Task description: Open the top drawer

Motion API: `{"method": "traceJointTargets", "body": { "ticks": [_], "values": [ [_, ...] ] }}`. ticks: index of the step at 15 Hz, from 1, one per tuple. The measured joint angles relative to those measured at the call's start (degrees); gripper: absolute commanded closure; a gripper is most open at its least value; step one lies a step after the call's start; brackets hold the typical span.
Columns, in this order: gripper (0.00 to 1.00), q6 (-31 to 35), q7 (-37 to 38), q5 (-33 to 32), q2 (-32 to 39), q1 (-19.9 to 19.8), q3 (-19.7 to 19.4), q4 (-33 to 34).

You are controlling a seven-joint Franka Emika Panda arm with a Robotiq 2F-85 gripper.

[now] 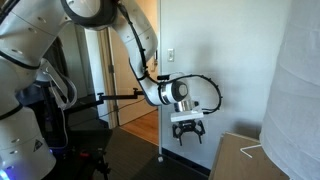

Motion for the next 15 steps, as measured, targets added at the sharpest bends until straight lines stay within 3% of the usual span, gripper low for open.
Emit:
{"method": "traceJointTargets", "body": {
  "ticks": [6,11,15],
  "values": [
    [0.0,0.0,0.2,0.6,0.8,-1.6,-0.1,0.7],
    [0.0,0.0,0.3,2.9,4.8,-3.9,-0.2,4.9],
    [0.0,1.3,4.2,2.6,8.6,-3.4,-2.4,9.2]
  ]
}}
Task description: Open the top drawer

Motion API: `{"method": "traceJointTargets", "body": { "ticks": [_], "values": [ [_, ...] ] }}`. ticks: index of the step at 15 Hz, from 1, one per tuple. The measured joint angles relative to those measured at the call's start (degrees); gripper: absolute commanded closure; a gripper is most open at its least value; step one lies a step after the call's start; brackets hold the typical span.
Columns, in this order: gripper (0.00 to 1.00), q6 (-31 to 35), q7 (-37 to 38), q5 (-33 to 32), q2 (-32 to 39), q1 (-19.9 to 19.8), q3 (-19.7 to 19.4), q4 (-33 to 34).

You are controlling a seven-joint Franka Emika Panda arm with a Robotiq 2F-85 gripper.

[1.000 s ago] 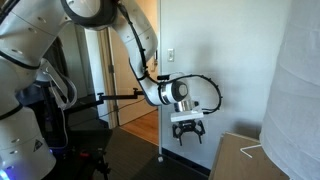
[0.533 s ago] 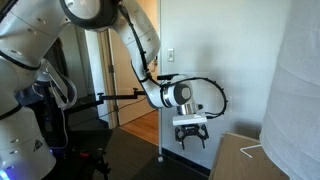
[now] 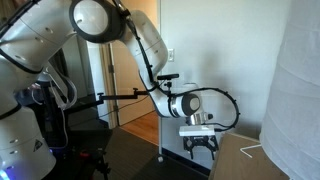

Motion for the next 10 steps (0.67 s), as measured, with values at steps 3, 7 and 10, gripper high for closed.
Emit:
{"method": "traceJointTargets", "body": {
  "ticks": [3,7,10],
  "values": [
    [0.0,3.0,6.4,-3.5,2.5,2.8,-4.2,2.7],
    [0.0,5.3,13.1,-8.1,4.9,5.7,-8.0,4.8],
    [0.0,5.2,13.1,-8.1,5.0,5.5,-7.7,4.8]
  ]
}}
